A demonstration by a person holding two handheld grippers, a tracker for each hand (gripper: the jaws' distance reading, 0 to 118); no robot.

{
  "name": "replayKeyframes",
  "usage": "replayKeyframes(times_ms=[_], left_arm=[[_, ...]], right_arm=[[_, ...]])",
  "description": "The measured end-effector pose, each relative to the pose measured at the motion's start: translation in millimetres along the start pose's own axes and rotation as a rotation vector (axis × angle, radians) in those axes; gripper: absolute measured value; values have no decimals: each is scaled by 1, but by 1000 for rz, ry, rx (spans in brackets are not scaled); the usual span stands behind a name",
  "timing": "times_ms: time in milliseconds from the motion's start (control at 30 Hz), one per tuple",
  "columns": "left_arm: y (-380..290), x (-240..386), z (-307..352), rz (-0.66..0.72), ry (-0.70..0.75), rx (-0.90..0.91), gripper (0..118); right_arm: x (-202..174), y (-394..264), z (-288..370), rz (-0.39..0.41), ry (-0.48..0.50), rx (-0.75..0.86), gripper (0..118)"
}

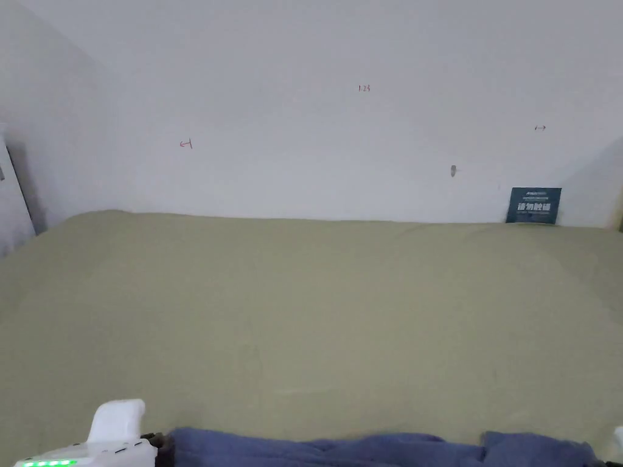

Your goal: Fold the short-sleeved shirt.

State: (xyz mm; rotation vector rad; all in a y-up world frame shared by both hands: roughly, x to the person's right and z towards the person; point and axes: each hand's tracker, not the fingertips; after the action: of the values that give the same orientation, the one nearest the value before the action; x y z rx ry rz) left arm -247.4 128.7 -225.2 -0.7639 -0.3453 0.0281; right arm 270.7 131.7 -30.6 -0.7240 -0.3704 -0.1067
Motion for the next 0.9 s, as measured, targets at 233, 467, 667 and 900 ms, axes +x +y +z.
replayKeyframes(times_ms=[233, 467, 667, 900], left_arm=[[20, -61, -26, 185, -392, -97, 1], [23, -117, -78, 461, -517, -179, 115], [-17, -101, -116, 471, -592, -324, 115], [-15, -84, -118, 514, -443, -230, 10]], right_arm=[[11, -3, 2, -49, 59, 1, 0], [26, -7, -1, -167, 78, -12, 0], [32, -8, -7, -196, 79, -40, 0], [21, -11, -16, -151, 106, -80, 0]])
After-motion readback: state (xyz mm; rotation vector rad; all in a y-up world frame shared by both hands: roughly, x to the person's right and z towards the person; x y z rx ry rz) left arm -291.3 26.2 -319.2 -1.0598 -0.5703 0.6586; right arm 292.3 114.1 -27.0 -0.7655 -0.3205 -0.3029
